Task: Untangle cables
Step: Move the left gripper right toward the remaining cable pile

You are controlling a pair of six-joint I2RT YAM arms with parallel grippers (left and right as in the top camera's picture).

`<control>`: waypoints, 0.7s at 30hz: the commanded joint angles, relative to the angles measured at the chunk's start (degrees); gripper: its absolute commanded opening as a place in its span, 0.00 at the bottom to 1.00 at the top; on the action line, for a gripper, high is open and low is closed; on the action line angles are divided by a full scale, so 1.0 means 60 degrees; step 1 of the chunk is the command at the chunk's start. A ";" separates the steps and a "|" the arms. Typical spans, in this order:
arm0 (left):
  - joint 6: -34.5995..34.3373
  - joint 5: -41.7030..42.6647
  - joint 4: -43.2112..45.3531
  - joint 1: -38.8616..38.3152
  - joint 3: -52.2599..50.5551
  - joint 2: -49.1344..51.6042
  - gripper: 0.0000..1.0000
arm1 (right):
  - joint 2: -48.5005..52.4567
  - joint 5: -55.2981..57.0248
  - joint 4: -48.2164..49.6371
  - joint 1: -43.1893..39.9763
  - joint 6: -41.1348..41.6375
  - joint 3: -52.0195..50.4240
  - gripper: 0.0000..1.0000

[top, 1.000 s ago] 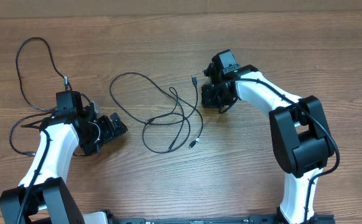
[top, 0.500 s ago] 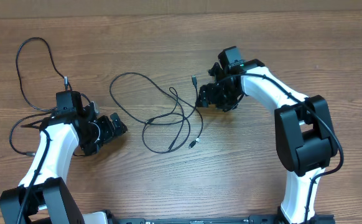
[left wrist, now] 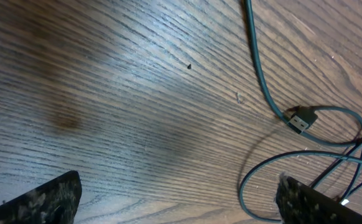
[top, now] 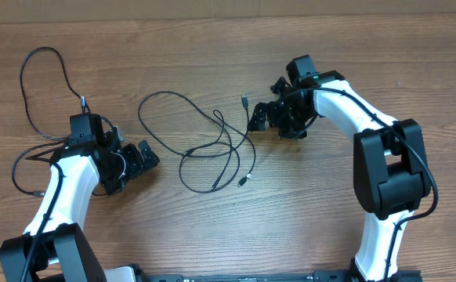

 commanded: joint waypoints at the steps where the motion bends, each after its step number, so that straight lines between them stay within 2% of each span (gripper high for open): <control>1: -0.0007 0.0634 0.0189 -0.0018 -0.0040 0.0062 1.00 | 0.0033 -0.0361 -0.0015 -0.0055 0.0018 0.0248 1.00; 5: 0.0543 0.2688 0.0474 -0.0259 -0.0044 0.0066 1.00 | 0.0033 -0.0379 -0.0044 -0.0073 0.0015 0.0248 1.00; 8: 0.0546 0.3297 0.0681 -0.0718 -0.0044 0.0066 0.99 | 0.0033 -0.0270 -0.0036 -0.0073 0.0011 0.0248 1.00; 17: 0.0535 0.1727 0.1836 -0.3122 -0.0044 0.0066 0.88 | 0.0033 -0.0273 0.0087 -0.0073 0.0011 0.0244 1.00; 19: 0.0535 0.1220 0.2178 -0.3636 -0.0044 0.0069 0.98 | 0.0033 -0.0273 0.0266 -0.0073 0.0015 0.0244 1.00; 21: 0.0535 0.0590 0.2470 -0.4120 -0.0044 0.0069 1.00 | 0.0033 -0.0273 0.0506 -0.0062 0.0015 0.0244 1.00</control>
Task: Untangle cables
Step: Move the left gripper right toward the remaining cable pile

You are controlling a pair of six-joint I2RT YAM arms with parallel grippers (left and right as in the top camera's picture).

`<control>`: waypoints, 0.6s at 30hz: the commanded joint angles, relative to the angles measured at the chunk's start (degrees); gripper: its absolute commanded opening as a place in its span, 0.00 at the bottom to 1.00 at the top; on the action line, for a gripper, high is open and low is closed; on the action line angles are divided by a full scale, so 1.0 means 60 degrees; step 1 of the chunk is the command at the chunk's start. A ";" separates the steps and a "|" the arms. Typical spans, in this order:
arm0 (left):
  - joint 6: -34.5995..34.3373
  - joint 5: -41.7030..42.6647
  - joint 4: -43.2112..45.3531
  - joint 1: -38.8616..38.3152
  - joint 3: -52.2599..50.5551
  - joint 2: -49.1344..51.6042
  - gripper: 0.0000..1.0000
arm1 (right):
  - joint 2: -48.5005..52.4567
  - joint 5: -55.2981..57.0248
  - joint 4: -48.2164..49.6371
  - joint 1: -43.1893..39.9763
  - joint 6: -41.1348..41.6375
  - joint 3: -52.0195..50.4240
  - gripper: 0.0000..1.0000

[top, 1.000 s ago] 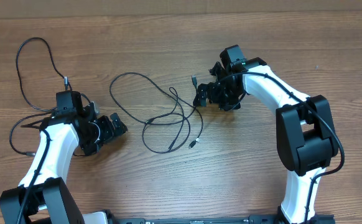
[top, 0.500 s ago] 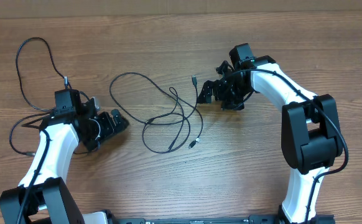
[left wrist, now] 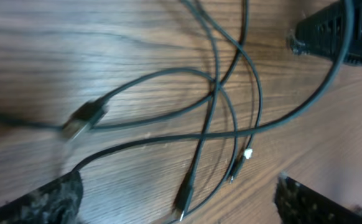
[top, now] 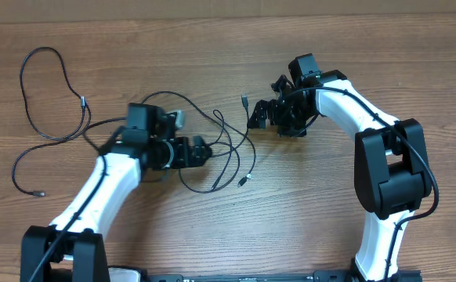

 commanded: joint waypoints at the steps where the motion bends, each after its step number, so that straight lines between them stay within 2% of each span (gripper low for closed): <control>1: 0.0146 -0.1337 0.0313 -0.0710 -0.0044 0.0069 1.00 | 0.0033 -0.0084 0.0262 -0.0011 0.0015 0.0244 1.00; 11: 0.0120 -0.3767 0.1322 -0.2073 -0.0044 0.0084 0.99 | 0.0033 -0.0080 0.0510 0.0073 0.0015 0.0240 1.00; 18: 0.0117 -0.4044 0.2233 -0.2160 -0.0044 0.0084 1.00 | 0.0040 -0.0084 0.0612 0.0084 0.0015 0.0240 1.00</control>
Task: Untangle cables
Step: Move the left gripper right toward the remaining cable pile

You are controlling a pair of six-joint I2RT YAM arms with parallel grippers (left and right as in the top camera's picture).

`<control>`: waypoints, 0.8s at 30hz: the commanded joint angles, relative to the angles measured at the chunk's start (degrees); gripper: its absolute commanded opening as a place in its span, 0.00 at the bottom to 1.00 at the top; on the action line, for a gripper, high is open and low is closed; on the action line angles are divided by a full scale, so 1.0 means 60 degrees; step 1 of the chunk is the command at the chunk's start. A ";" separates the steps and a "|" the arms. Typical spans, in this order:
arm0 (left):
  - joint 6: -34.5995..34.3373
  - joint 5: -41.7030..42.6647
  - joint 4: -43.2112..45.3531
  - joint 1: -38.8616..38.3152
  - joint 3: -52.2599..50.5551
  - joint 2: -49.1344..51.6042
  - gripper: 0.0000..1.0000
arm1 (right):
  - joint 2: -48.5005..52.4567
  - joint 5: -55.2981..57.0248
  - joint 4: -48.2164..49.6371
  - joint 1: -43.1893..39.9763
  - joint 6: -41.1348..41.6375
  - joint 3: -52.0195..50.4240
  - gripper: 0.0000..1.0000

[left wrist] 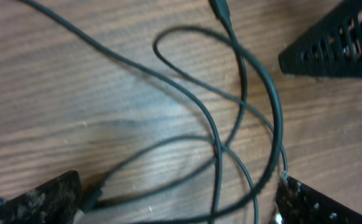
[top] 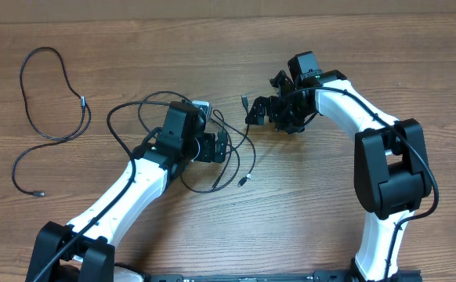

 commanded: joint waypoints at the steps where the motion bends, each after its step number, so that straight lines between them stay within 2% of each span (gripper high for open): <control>1: 0.0113 -0.0419 0.0175 -0.0044 -0.0044 0.0084 1.00 | 0.0040 -0.0084 0.0066 0.0051 0.0007 0.0240 1.00; 24: 0.0007 -0.0419 0.0350 -0.0044 -0.0069 0.0087 1.00 | 0.0040 -0.0084 0.0069 0.0055 0.0007 0.0240 1.00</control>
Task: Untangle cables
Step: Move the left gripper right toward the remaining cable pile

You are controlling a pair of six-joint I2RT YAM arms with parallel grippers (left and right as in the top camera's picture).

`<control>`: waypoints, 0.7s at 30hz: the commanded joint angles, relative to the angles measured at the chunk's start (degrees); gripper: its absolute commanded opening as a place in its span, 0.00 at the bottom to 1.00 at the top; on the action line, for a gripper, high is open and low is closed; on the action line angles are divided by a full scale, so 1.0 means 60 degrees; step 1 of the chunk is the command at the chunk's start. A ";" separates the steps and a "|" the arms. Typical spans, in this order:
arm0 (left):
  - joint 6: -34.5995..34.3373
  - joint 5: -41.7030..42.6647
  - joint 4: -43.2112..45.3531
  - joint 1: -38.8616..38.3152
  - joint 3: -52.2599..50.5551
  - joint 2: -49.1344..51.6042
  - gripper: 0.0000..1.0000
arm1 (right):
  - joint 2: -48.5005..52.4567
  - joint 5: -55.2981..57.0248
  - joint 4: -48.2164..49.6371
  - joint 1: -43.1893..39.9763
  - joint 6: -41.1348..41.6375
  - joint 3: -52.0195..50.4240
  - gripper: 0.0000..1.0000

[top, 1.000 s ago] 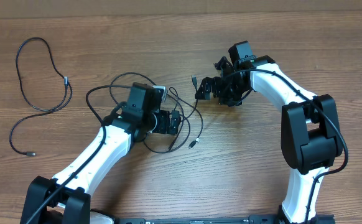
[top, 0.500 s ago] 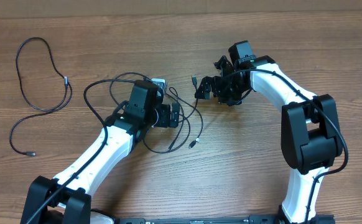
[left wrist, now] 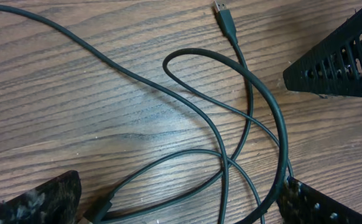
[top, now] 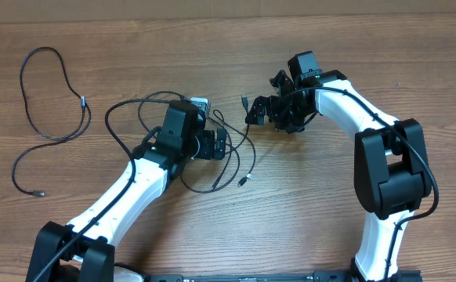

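A tangle of thin dark cables [top: 212, 153] lies at the table's middle; its crossing loops [left wrist: 249, 118] fill the left wrist view. One end is a USB plug [top: 244, 101], also showing as a plug [left wrist: 224, 15] lying free. My left gripper [top: 222, 145] hovers over the tangle's right side, open [left wrist: 181, 208], its fingers [left wrist: 38, 199] on either side of several strands and nothing clamped. My right gripper [top: 258, 113] sits just right of the plug and looks open. One of its ribbed fingers [left wrist: 336, 59] shows in the left wrist view.
A separate dark cable [top: 52, 102] lies in a loose curve at the far left, apart from the tangle. My left arm's own cable [top: 122, 113] arcs beside the tangle. Bare wooden tabletop [top: 306, 204] surrounds everything.
Almost nothing moved. My left gripper shifted slightly over the tangle, so the USB plug now shows whole at the top of its wrist view. The right arm held still.
My left gripper was first open at the left, beside the separate cable. Then it stood at the tangle's left edge. Then it was over the tangle's right loops, where it stays, still open. My right gripper stayed by the USB plug, shifting only slightly.
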 commanded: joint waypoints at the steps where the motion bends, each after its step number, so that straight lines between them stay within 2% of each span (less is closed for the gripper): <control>1: 0.0015 -0.0131 0.0073 -0.0040 -0.0069 0.0087 1.00 | 0.0040 -0.0084 0.0051 0.0055 0.0007 0.0240 1.00; 21: 0.0015 -0.0124 0.0539 -0.0040 -0.0069 0.0087 1.00 | 0.0040 -0.0124 0.0047 0.0051 0.0011 0.0240 1.00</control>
